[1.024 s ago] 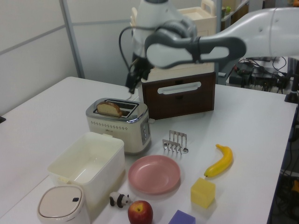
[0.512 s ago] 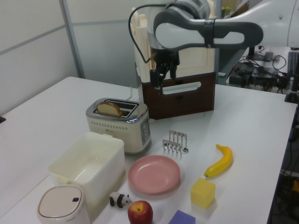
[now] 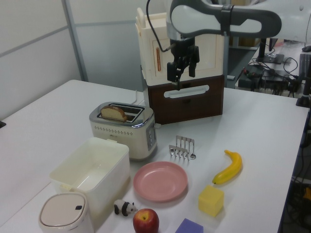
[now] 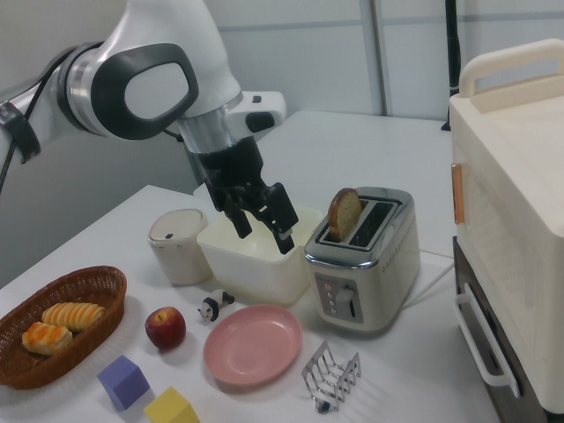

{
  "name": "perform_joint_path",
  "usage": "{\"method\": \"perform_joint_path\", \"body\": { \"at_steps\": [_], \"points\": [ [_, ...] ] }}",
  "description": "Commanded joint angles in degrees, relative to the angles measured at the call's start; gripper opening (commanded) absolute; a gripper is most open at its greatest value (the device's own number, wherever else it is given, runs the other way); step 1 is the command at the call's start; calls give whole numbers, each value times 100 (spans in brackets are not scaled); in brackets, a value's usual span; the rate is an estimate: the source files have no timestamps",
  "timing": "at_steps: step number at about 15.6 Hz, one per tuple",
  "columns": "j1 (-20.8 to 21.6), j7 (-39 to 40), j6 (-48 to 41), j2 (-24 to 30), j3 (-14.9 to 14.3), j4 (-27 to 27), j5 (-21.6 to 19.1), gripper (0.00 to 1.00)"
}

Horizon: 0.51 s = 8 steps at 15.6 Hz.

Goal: Put the bread in the toaster

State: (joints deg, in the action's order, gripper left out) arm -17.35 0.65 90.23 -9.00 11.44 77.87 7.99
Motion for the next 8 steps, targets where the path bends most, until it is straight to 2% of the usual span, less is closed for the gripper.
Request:
{"method": "perform_joint_path", "body": {
  "at_steps": [1, 8],
  "points": [
    [12, 234, -155, 101, -134, -26, -263, 100],
    [38, 234, -155, 83, -81, -26, -421, 100]
  ]
}}
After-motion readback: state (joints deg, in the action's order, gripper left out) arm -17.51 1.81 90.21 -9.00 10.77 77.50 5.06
